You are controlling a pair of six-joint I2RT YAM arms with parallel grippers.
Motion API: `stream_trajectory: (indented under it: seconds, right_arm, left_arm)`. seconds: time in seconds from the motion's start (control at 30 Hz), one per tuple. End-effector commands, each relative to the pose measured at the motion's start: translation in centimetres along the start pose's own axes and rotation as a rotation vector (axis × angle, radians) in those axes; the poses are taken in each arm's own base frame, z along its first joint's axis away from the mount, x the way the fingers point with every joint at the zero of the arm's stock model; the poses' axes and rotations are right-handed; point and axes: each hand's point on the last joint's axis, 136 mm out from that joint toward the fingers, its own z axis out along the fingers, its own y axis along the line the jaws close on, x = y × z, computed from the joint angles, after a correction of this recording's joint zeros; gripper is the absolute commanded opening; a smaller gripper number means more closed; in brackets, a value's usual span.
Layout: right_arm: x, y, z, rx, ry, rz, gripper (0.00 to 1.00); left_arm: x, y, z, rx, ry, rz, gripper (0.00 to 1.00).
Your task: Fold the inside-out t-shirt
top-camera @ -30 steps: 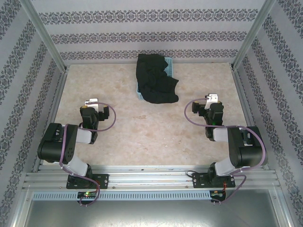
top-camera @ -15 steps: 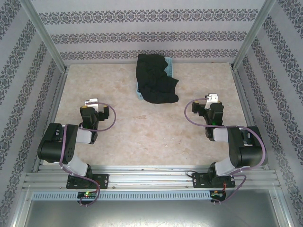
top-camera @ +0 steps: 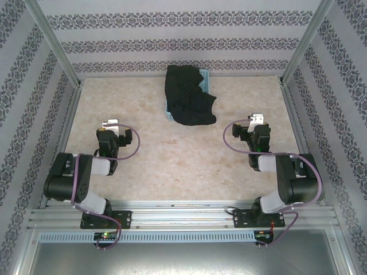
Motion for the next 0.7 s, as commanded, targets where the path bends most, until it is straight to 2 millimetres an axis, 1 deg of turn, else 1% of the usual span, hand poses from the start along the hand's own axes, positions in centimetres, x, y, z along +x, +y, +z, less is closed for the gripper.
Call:
stream_trajectory:
  seconds: [0.0, 0.07, 0.13, 0.17, 0.23, 0.3, 0.37, 0.4, 0.47, 0.53, 0.57, 0.63, 0.67]
  right_arm:
    - [-1.7, 0.7, -1.4, 0.0, -0.044, -0.043, 0.98]
    - [-2.4, 1.2, -2.3, -0.01, -0.026, -0.052, 0.98]
    - [-3.4, 1.9, -3.3, -0.031, -0.008, -0.051, 0.98]
    - [-4.1, 2.3, -4.0, -0.047, 0.004, -0.048, 0.98]
    - [-5.9, 2.5, -5.4, -0.058, 0.015, 0.003, 0.98]
    - [-7.8, 2.3, -7.0, -0.054, 0.024, 0.091, 0.98]
    - [-9.2, 1.8, -8.5, -0.037, 0.025, 0.174, 0.98]
    - [-9.4, 1.3, -9.0, -0.011, 0.034, 0.23, 0.98]
    - [-9.5, 0.2, -9.8, 0.025, 0.031, 0.351, 0.98]
    - [-9.6, -0.2, -9.9, 0.013, 0.01, 0.453, 0.98]
    - [-9.6, -0.2, -9.8, -0.004, 0.003, 0.483, 0.98]
    - [-9.9, 0.5, -9.4, -0.049, 0.011, 0.47, 0.98]
    - [-9.9, 0.9, -9.1, -0.069, 0.034, 0.455, 0.98]
  left_arm:
    - [-3.8, -0.3, -2.4, 0.014, -0.081, 0.012, 1.0]
    - [-5.8, -0.4, -4.1, 0.033, -0.115, -0.053, 1.0]
    - [-7.5, -1.2, -5.4, 0.094, -0.148, -0.127, 1.0]
    - [-8.4, -1.6, -6.0, 0.128, -0.157, -0.168, 1.0]
    - [-9.4, -1.9, -6.5, 0.154, -0.123, -0.266, 1.0]
    - [-9.7, -1.1, -6.7, 0.105, -0.033, -0.381, 1.0]
    - [-9.5, -0.2, -7.1, 0.04, 0.048, -0.465, 1.0]
    - [-9.7, -0.1, -7.3, 0.032, 0.066, -0.497, 1.0]
    - [-10.2, -0.8, -7.7, 0.082, 0.072, -0.527, 1.0]
    - [-9.9, -1.1, -8.1, 0.106, 0.071, -0.602, 1.0]
    - [-10.0, -1.0, -8.4, 0.117, 0.042, -0.646, 1.0]
    - [-10.4, -1.3, -8.8, 0.176, -0.014, -0.692, 1.0]
    - [-10.5, -1.7, -8.9, 0.208, -0.028, -0.685, 1.0]
